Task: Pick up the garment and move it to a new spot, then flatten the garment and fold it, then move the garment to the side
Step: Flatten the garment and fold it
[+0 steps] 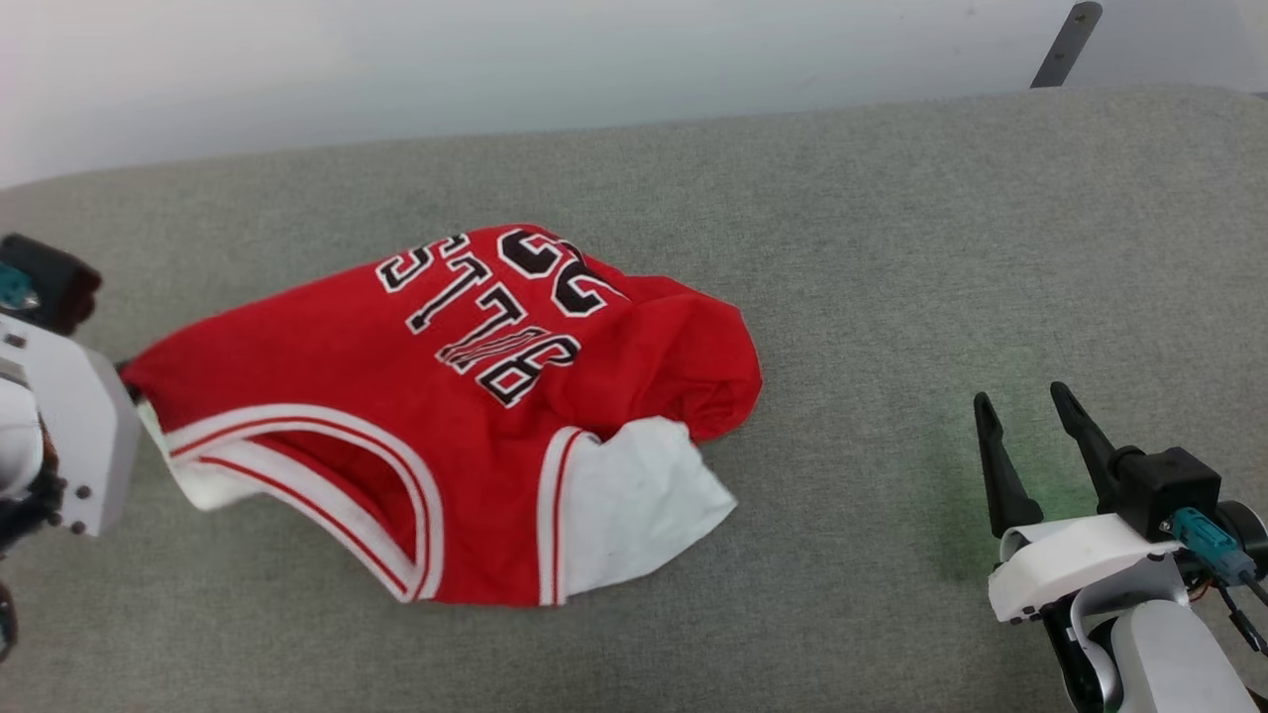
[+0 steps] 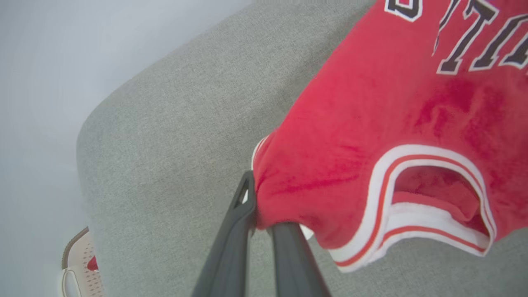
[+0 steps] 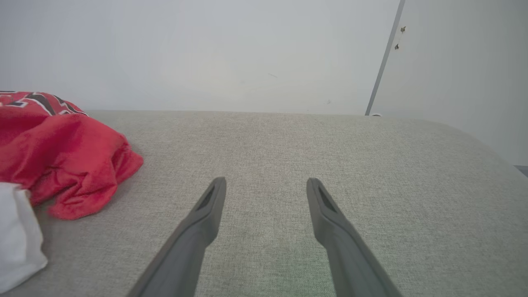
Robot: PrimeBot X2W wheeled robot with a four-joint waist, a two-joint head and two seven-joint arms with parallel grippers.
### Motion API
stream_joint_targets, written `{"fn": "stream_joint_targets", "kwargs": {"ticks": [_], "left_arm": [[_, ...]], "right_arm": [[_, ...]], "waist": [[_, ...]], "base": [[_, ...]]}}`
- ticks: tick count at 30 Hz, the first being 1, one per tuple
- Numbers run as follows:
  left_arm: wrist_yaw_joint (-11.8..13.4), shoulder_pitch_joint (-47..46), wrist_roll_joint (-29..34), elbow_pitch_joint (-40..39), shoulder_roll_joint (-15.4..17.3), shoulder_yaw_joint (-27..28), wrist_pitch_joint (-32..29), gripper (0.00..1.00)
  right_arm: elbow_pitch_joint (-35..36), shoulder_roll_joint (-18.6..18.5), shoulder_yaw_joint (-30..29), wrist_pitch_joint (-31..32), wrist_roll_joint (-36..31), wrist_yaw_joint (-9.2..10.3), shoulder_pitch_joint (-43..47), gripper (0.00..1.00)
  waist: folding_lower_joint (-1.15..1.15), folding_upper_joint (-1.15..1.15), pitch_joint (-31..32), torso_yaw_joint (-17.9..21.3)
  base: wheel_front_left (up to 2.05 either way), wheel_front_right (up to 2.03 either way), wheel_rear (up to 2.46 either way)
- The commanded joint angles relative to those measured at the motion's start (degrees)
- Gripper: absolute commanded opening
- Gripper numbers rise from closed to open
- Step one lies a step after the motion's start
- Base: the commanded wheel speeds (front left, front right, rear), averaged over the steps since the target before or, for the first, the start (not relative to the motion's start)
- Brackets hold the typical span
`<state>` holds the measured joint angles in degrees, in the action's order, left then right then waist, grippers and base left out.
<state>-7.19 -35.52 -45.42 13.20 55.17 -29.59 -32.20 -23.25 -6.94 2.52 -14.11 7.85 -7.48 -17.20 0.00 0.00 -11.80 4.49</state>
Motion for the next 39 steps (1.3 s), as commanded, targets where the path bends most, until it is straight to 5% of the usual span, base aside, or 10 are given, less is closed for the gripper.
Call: {"fn": "stream_joint_targets", "kwargs": {"ticks": [1,24,26,27,28,29,39], "left_arm": [[0.46,0.49,-0.36,-0.20,-0.16,0.23,0.44,0.00],[1.27,8.78,-5.18,6.77,-10.08,-1.96,7.86,0.02],[1.13,9.03,-5.68,7.50,-10.71,-2.21,7.80,0.27],[1.11,9.00,-5.90,7.87,-10.86,-2.30,7.67,0.48],[1.15,8.94,-6.02,8.11,-10.98,-2.34,7.61,0.82],[1.43,8.89,-6.32,8.36,-11.14,-2.17,7.51,1.00],[4.11,9.93,-6.66,4.25,-8.64,-0.64,7.33,1.00]], "right_arm": [[0.00,-0.17,0.13,-0.08,0.19,-0.02,-0.55,1.00],[-0.97,0.53,0.79,-0.45,0.20,-0.02,-1.57,1.00],[-1.06,0.55,0.88,-0.43,0.16,-0.02,-1.34,1.00],[-1.12,0.48,0.91,-0.38,0.20,-0.02,-1.23,1.00],[-1.16,0.39,0.97,-0.35,0.28,-0.02,-1.11,1.00],[-1.20,0.25,1.02,-0.32,0.37,-0.02,-0.98,1.00],[-0.47,0.06,1.70,0.11,0.56,-0.02,1.31,1.00]], "waist": [[0.00,0.00,-0.31,0.00],[0.00,0.00,-2.01,-0.13],[0.00,0.00,-1.72,-0.20],[0.00,0.00,-1.55,-0.24],[0.00,0.00,-1.39,-0.26],[0.00,0.00,-1.20,-0.30],[0.00,0.00,1.46,-0.85]], "base": [[0.00,0.00,0.00],[0.00,0.00,0.00],[0.00,0.00,0.00],[0.00,0.00,0.00],[0.00,0.00,0.00],[0.00,0.00,0.00],[0.00,0.00,0.00]]}}
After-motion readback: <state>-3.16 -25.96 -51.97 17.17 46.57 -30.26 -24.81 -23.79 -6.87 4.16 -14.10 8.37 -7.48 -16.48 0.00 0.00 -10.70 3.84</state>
